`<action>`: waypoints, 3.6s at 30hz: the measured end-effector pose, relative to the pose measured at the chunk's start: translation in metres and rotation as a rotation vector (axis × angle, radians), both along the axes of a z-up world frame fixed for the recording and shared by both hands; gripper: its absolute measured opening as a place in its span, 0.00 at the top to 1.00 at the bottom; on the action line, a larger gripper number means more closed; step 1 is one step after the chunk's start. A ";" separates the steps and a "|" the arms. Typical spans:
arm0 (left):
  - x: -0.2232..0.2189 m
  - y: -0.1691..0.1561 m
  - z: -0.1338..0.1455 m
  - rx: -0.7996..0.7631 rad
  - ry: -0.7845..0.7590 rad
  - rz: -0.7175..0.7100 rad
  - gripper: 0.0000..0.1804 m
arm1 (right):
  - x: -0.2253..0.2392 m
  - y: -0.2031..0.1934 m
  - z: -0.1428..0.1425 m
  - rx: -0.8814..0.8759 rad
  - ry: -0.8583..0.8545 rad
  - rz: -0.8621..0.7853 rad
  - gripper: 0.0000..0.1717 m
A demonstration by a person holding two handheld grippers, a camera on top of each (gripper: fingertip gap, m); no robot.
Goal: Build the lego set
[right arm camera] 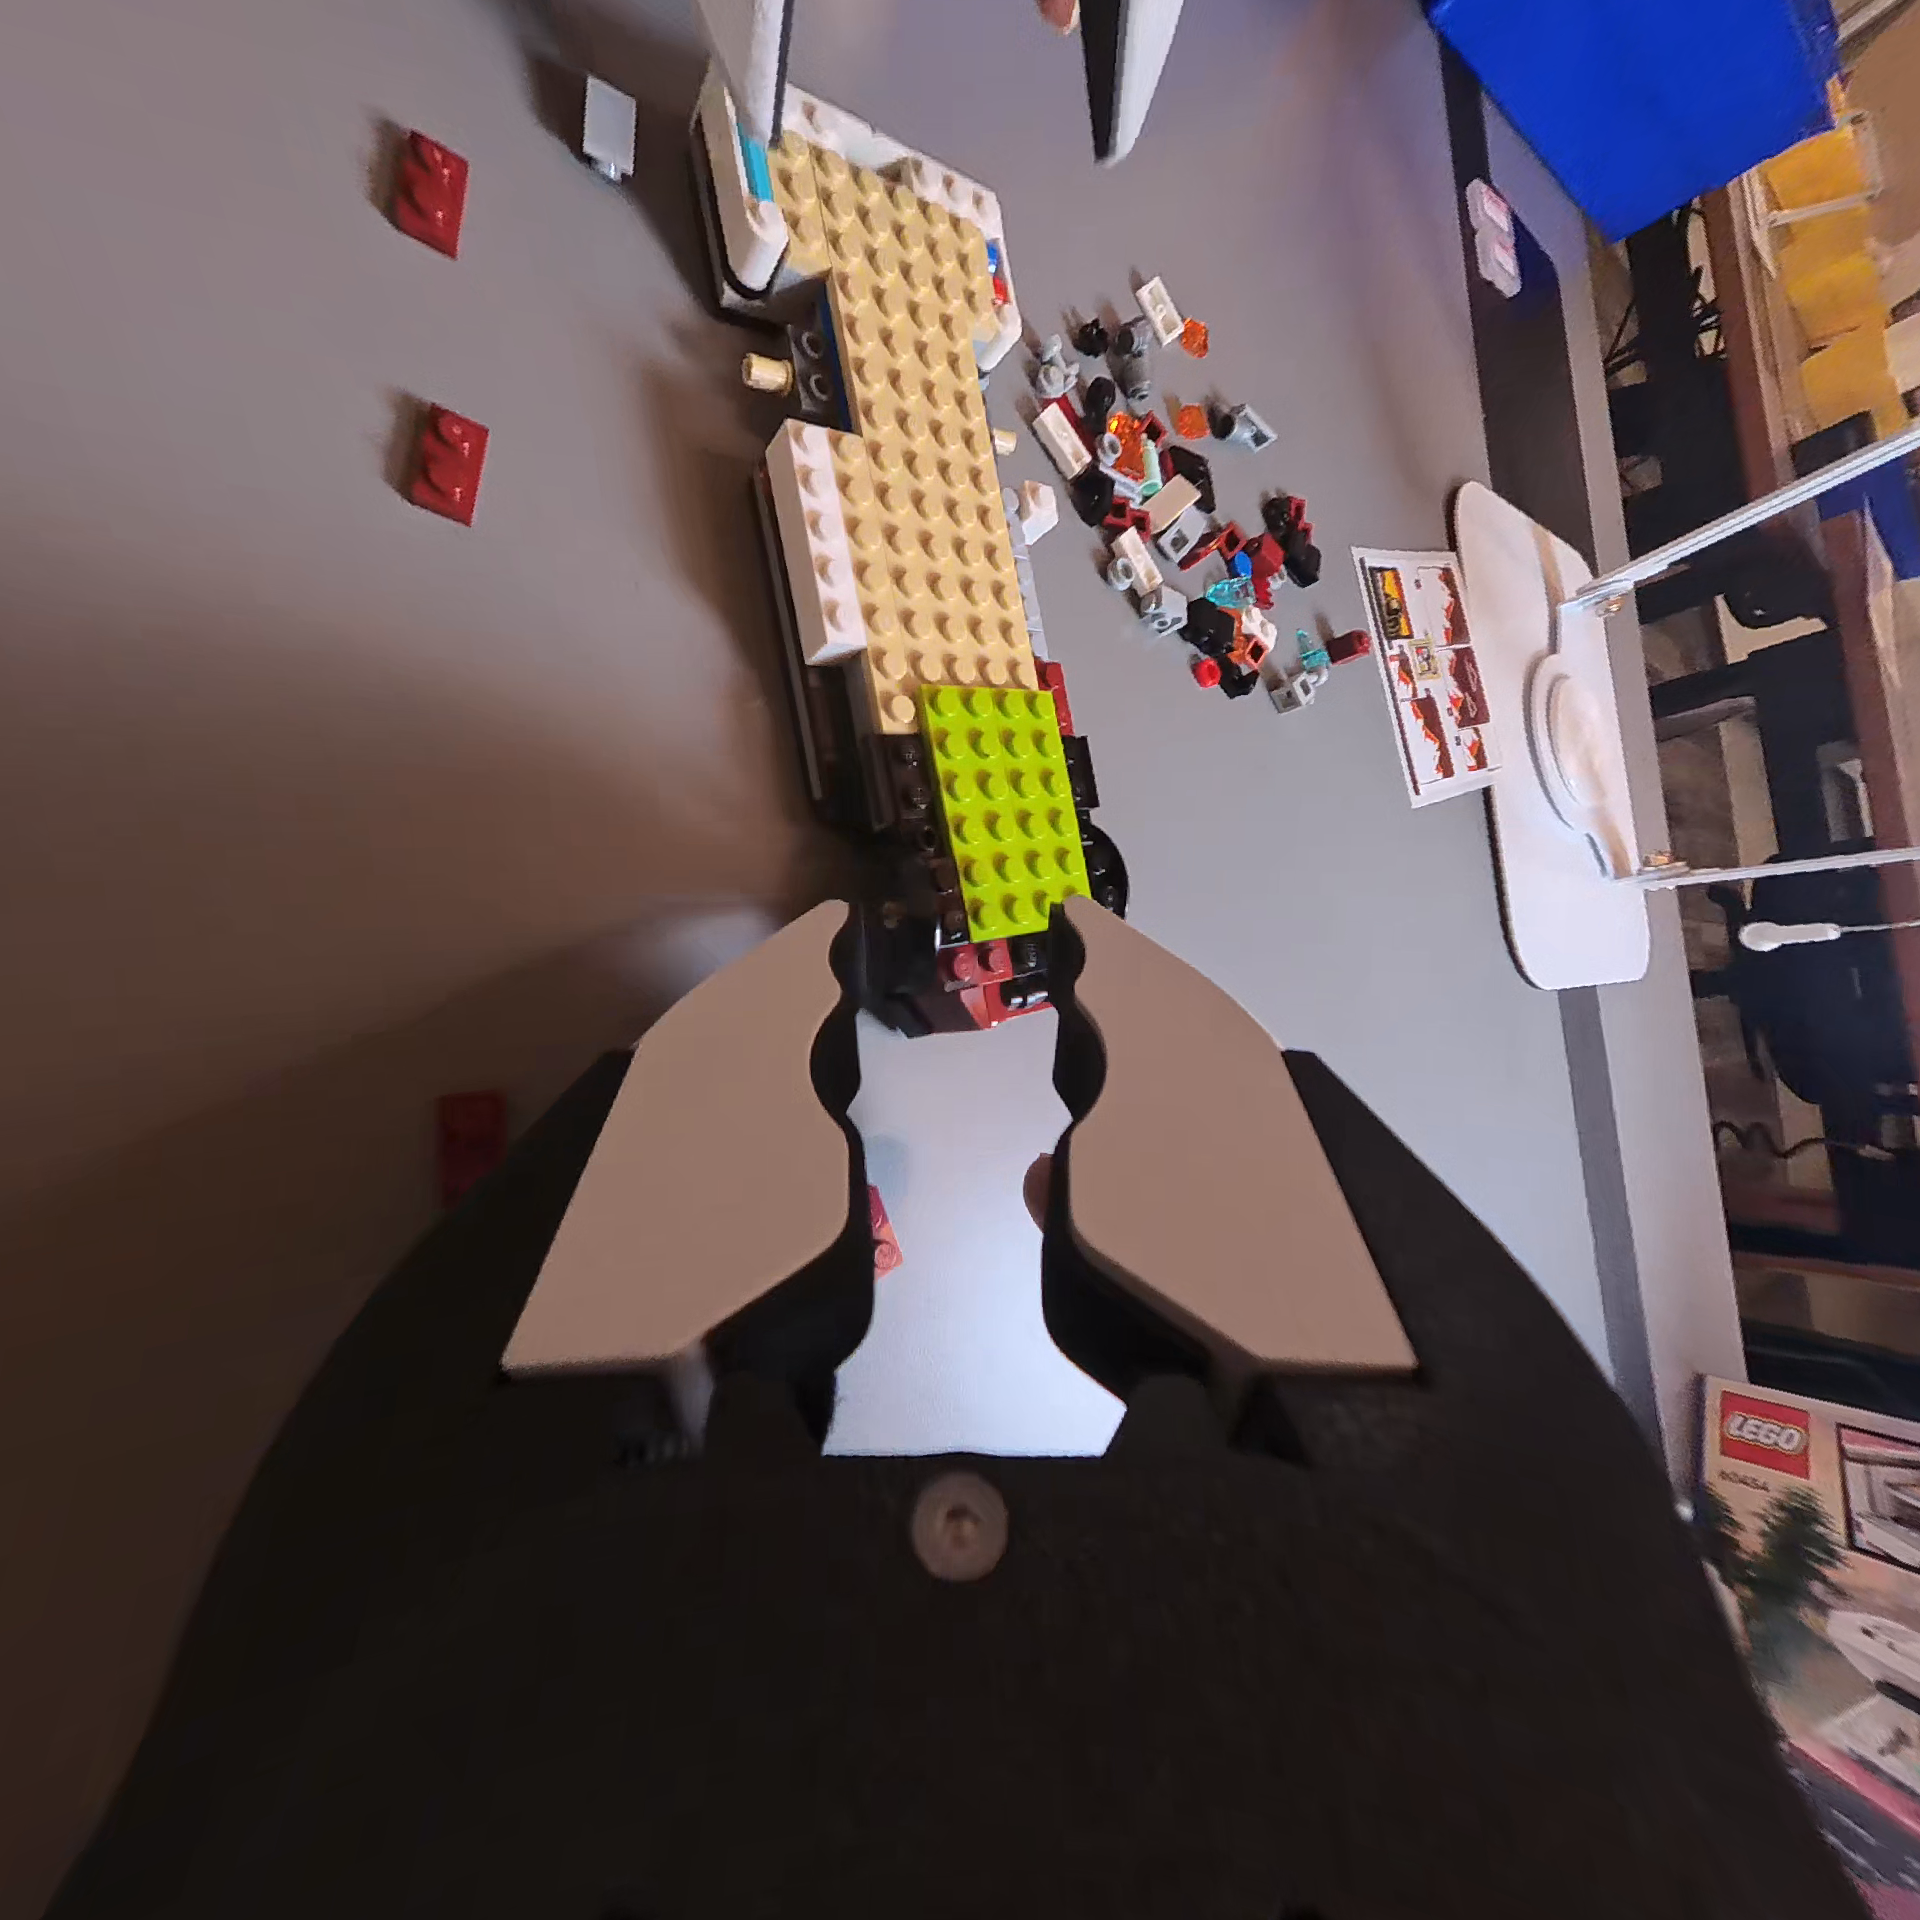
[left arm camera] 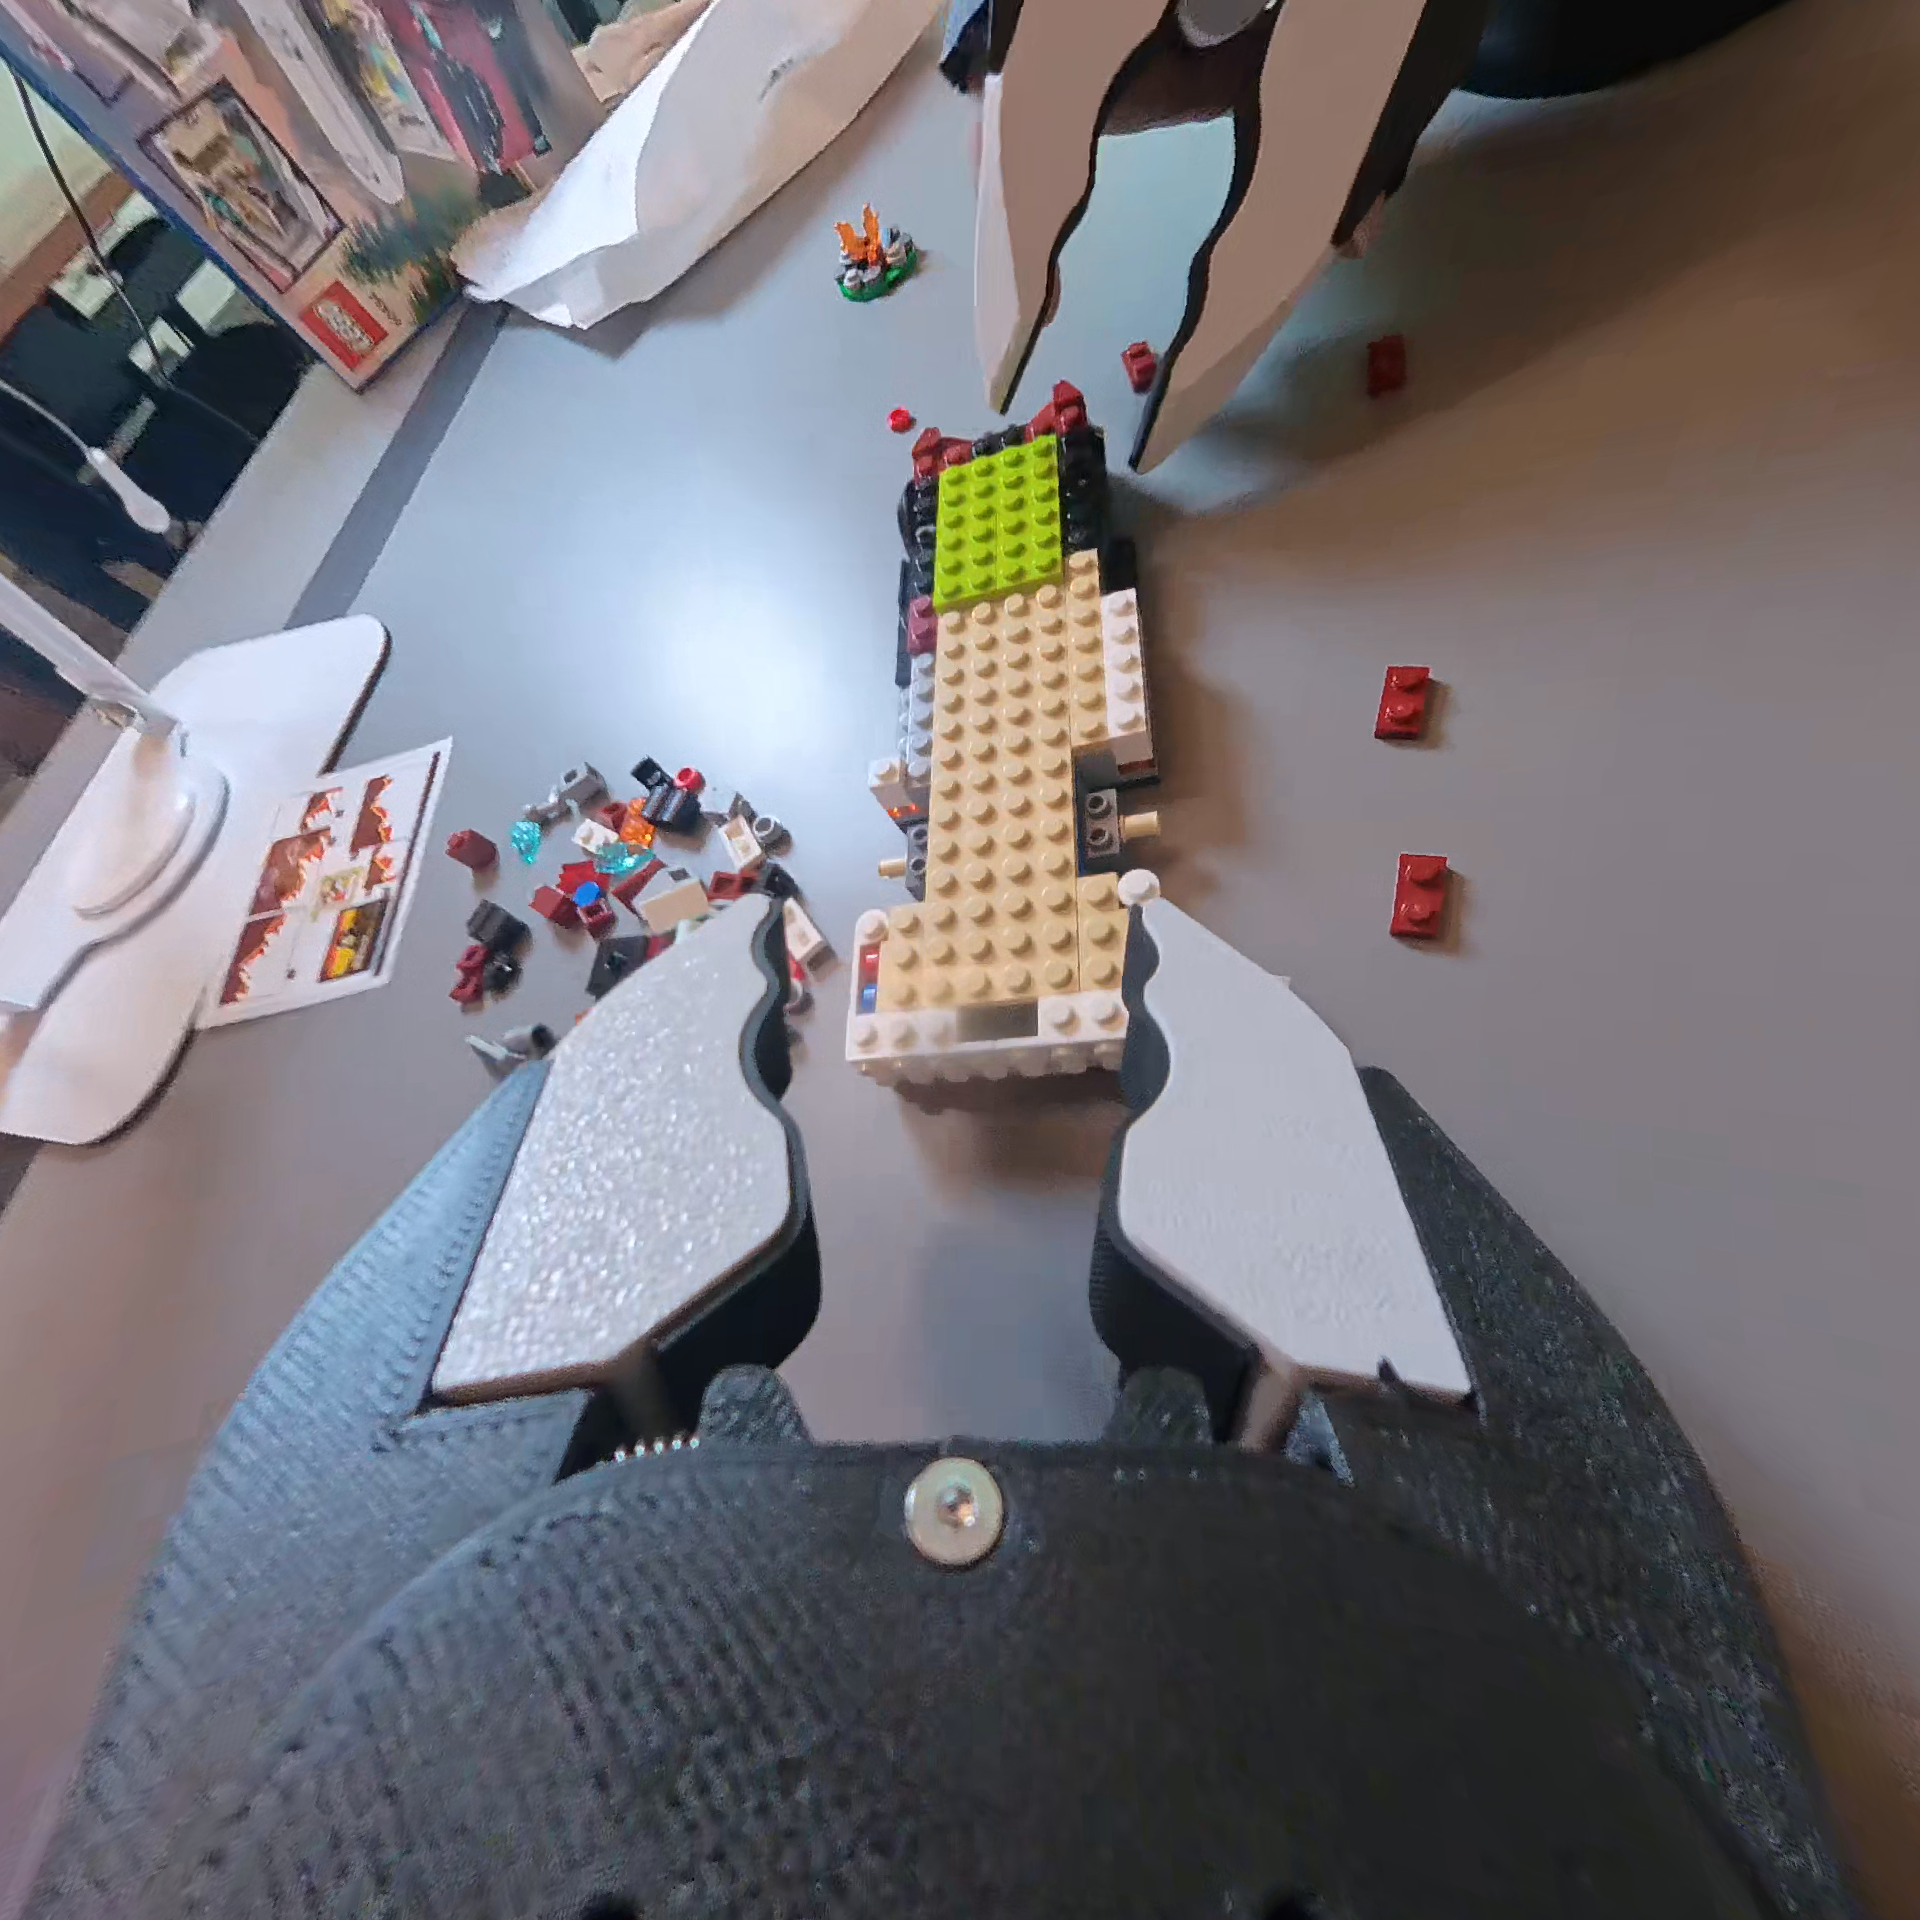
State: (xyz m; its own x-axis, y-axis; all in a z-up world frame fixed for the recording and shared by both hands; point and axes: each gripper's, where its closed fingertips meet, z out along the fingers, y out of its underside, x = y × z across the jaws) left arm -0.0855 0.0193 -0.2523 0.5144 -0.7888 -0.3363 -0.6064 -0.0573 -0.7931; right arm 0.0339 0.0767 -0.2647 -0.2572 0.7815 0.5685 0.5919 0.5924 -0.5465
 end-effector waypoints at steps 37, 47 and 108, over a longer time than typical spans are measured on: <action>-0.002 0.003 -0.026 -0.182 0.029 0.020 0.58 | -0.008 0.020 -0.009 -0.191 -0.112 0.033 0.65; 0.000 0.004 -0.025 -0.178 0.030 0.016 0.58 | -0.007 0.019 -0.010 -0.198 -0.104 0.030 0.65; -0.003 -0.008 -0.028 -0.286 -0.040 -0.004 0.60 | 0.058 -0.053 -0.016 -0.501 -0.396 -0.038 0.85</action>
